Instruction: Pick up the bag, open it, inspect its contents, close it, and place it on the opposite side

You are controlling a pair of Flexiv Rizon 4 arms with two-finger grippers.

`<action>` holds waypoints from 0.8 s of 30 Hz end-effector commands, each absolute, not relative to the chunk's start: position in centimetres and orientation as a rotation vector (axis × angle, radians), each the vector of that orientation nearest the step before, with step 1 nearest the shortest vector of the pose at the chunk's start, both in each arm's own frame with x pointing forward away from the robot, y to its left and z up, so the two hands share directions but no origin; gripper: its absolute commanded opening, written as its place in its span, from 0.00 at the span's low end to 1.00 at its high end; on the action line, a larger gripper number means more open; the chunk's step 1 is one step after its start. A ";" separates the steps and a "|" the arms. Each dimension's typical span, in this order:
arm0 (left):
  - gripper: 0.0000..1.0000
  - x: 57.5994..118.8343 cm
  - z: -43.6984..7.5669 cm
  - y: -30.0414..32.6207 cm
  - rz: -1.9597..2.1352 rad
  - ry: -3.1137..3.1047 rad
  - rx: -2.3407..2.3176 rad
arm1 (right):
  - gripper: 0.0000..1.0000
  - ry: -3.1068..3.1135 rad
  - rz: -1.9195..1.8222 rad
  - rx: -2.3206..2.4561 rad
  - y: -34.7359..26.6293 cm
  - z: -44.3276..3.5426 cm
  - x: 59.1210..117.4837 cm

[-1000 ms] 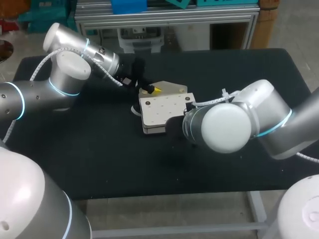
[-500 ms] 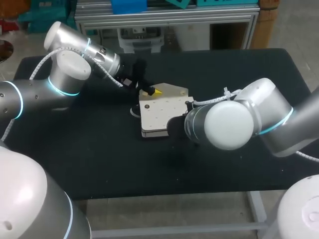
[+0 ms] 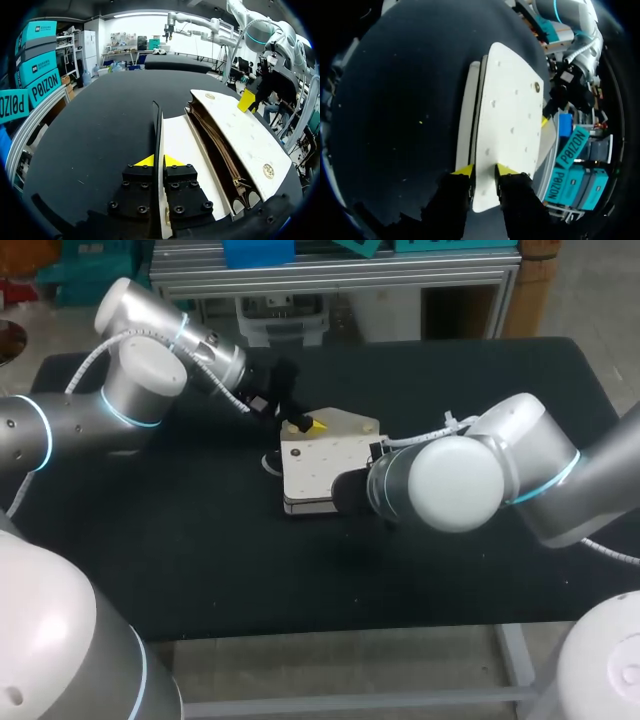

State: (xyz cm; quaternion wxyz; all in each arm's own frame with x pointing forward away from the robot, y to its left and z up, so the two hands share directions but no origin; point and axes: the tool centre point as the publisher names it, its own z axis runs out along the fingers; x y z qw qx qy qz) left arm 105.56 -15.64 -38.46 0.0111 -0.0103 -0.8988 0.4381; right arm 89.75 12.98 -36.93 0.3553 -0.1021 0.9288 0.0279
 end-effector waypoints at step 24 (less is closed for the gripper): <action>0.00 101.5 -38.4 -16.1 1.522 -2.911 -0.301 | 0.00 1.866 0.128 -0.189 13.0 -37.5 88.7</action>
